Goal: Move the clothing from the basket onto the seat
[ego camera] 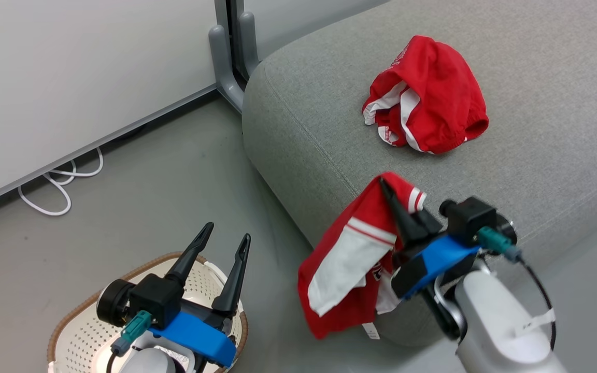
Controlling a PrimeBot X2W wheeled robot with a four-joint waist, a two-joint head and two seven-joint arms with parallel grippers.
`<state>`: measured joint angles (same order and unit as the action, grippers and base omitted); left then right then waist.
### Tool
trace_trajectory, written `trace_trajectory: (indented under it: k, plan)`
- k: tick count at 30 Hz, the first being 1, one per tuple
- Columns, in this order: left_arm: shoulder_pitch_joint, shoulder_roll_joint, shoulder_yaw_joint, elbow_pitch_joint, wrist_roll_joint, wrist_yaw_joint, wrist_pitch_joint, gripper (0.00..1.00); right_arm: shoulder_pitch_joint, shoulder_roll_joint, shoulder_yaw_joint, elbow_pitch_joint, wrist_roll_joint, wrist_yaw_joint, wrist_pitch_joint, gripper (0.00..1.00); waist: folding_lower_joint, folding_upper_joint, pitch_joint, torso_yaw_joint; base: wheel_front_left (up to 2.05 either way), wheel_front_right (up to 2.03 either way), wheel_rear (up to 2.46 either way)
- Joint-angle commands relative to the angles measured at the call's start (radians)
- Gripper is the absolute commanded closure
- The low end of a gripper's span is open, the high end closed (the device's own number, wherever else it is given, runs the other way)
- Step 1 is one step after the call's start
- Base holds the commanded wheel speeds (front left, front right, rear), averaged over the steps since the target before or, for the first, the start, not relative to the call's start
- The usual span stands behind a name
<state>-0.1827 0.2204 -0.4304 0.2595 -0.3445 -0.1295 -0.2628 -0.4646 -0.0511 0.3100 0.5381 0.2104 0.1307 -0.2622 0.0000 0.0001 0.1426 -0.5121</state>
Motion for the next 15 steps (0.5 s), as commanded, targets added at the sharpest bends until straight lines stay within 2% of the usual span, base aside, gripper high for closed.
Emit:
trace_trajectory:
  k: [1, 4, 10, 15]
  plan:
    - [-0.012, 0.006, 0.004, -0.005, 0.005, -0.002, -0.003, 0.00, -0.029, 0.001, -0.013, -0.011, 0.003, 0.000, -0.004, 1.00, 0.0000, -0.0001, 0.006, 0.001, 0.00, 0.00, 0.00]
    - [-0.018, 0.008, 0.005, -0.011, 0.013, -0.002, -0.003, 0.00, -0.082, 0.001, -0.060, -0.015, 0.009, 0.000, -0.004, 1.00, 0.0000, -0.0001, 0.023, 0.003, 0.00, 0.00, 0.00]
    - [-0.057, 0.024, -0.007, -0.034, 0.025, -0.002, -0.003, 0.00, -0.232, -0.044, -0.169, -0.043, -0.002, 0.000, 0.056, 1.00, 0.0000, -0.0001, 0.088, 0.027, 0.00, 0.00, 0.00]
    - [-0.093, 0.043, -0.021, -0.058, 0.033, -0.002, -0.003, 0.00, -0.352, -0.118, -0.274, -0.117, -0.013, 0.000, 0.144, 1.00, 0.0000, -0.0001, 0.149, 0.059, 0.00, 0.00, 0.00]
